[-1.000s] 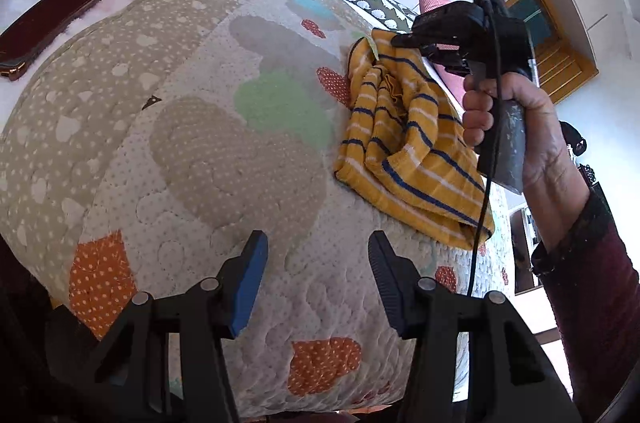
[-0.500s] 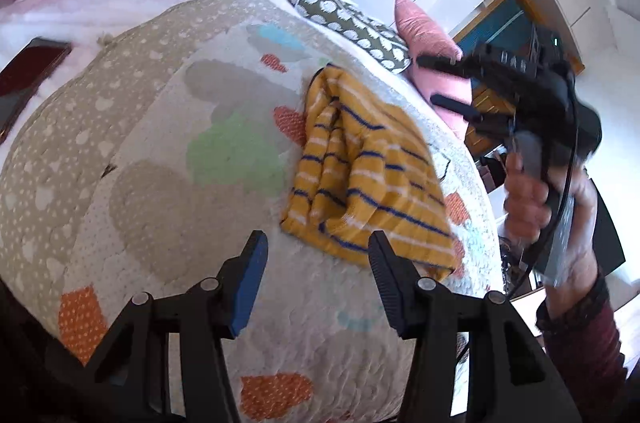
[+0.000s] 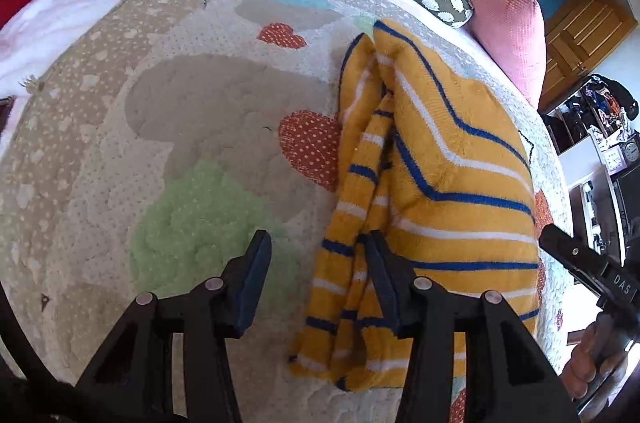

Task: Fold small clothes

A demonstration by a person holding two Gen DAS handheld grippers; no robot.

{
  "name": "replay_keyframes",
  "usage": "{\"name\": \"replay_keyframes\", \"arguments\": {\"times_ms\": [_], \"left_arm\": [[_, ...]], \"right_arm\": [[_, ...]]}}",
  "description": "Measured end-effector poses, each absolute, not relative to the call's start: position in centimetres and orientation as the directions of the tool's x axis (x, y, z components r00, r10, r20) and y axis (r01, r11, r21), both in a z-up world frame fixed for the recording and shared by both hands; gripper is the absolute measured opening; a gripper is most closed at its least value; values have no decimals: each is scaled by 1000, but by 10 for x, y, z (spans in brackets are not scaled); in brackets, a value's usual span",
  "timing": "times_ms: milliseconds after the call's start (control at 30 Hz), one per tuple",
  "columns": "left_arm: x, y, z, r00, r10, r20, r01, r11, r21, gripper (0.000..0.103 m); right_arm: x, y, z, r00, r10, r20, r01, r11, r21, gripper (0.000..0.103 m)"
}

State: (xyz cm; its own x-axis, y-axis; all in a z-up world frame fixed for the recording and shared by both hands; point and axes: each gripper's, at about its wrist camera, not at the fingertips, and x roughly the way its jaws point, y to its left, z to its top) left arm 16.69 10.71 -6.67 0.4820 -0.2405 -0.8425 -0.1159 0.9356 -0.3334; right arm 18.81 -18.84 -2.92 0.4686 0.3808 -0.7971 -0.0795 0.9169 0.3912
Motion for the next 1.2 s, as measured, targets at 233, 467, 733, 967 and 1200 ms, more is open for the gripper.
{"name": "replay_keyframes", "arguments": {"times_ms": [233,467,733,967,1200], "left_arm": [[177,125,-42,582,-466,-667,-4,818,-575,75],[241,71,-77,426,-542,-725,133,830,-542,80],[237,45,-37,428,-571,-700,125,805,-580,39],[253,-6,1,439,-604,-665,196,787,-585,39],[256,-31,2,418,-580,-699,223,812,-539,39]], "right_arm": [[200,-225,-41,557,434,-707,-60,871,488,86],[248,-208,-86,486,639,-597,-58,704,707,86],[249,-202,-57,498,664,-558,-118,689,715,38],[238,-247,0,597,618,-511,-141,708,692,38],[233,-282,-5,612,609,-504,-94,689,719,38]]}}
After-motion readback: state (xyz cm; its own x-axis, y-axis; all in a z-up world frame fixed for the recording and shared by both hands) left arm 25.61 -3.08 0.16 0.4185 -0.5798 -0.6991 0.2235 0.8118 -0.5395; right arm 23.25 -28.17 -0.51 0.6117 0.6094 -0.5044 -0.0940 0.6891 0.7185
